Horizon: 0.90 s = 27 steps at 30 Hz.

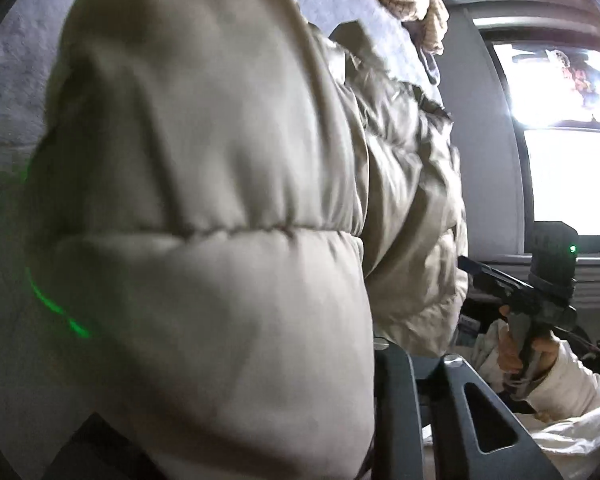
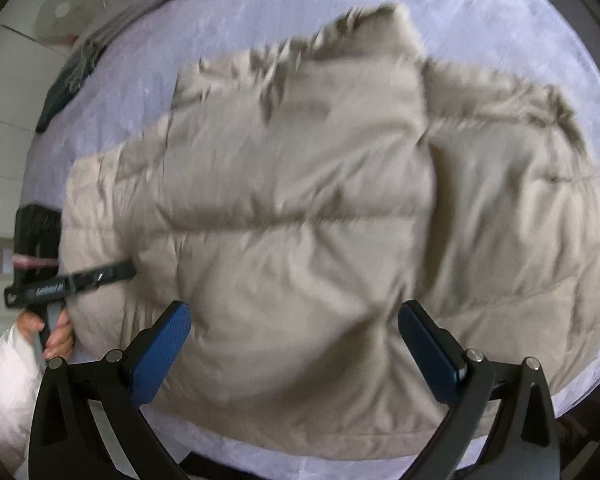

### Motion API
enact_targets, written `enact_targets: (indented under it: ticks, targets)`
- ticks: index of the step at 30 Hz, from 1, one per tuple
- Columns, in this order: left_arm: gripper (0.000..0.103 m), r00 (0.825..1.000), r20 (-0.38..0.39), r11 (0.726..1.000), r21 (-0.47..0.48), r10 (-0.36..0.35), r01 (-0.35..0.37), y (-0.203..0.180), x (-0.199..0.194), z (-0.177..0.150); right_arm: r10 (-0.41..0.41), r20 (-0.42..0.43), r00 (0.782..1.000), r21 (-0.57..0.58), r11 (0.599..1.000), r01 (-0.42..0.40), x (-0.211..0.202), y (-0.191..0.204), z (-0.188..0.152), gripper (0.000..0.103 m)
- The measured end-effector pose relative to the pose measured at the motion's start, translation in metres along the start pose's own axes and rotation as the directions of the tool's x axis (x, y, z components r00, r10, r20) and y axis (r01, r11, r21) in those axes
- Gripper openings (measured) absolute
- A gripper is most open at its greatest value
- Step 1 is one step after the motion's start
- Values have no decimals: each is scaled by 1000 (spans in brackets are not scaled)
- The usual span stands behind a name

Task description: Fold large clothes

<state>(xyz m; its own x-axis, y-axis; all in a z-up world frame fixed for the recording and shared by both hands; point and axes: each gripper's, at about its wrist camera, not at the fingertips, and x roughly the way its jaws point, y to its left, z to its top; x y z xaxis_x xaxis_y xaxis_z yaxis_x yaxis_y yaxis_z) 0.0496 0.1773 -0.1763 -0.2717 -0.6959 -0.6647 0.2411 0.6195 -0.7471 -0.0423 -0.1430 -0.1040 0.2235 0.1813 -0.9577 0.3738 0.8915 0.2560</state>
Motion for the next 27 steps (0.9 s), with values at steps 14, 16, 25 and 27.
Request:
enact_targets:
  ticks: [14, 16, 25, 27]
  targets:
    - [27, 998, 61, 997, 70, 32, -37, -178, -28, -7, 131, 79, 988, 85, 987, -138, 65, -42, 41, 2]
    - [27, 997, 54, 994, 83, 61, -65, -206, -16, -3, 161, 77, 984, 99, 981, -168, 71, -48, 44, 1]
    - [28, 980, 26, 967, 158, 197, -198, -303, 49, 12, 331, 46, 942, 201, 921, -334, 79, -75, 49, 0]
    - [32, 976, 14, 960, 181, 216, -214, -323, 68, 16, 350, 70, 934, 211, 910, -357, 62, -90, 45, 0]
